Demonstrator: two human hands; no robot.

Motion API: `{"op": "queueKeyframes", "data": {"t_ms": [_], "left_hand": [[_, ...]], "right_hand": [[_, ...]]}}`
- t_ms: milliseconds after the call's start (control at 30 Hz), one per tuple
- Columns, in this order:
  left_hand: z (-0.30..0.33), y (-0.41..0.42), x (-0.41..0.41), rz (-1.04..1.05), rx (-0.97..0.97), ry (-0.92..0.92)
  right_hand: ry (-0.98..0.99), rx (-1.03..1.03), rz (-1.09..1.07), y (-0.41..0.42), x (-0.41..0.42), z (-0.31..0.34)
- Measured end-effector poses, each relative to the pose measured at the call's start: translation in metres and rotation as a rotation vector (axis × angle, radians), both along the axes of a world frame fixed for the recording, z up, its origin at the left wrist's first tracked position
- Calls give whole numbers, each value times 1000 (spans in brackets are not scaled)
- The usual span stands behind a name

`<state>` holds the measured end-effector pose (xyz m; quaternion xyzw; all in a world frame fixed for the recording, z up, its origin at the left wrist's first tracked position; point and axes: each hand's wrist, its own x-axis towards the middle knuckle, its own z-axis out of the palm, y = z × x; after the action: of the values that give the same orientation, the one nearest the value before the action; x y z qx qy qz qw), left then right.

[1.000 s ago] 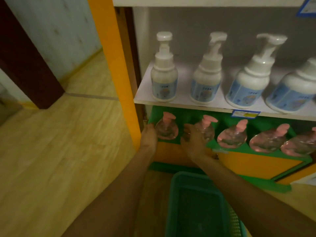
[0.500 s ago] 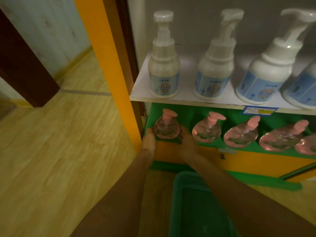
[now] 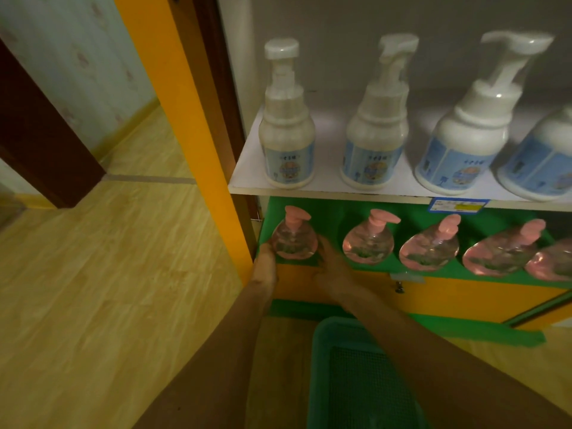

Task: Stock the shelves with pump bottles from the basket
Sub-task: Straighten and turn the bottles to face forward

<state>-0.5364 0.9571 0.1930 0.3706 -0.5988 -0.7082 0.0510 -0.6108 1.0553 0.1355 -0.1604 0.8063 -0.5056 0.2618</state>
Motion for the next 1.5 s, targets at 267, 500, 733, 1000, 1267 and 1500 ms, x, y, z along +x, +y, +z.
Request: {"op": "queueKeyframes", "data": {"t_ms": [267, 500, 733, 1000, 1267, 1500], "left_hand": [[-1, 2, 0, 30, -54, -53], [-14, 24, 0, -123, -340, -233], [5, 72, -20, -359, -372, -113], [0, 98, -42, -368, -358, -22], [-5, 91, -45, -299, -363, -8], [-7, 82, -39, -242, -379, -8]], "right_hand": [[24, 40, 30, 8, 9, 16], [209, 329, -277, 45, 17, 29], [236, 229, -518, 94, -4, 52], [139, 203, -351, 96, -23, 41], [167, 264, -320, 93, -25, 40], [129, 169, -296, 84, -19, 38]]}}
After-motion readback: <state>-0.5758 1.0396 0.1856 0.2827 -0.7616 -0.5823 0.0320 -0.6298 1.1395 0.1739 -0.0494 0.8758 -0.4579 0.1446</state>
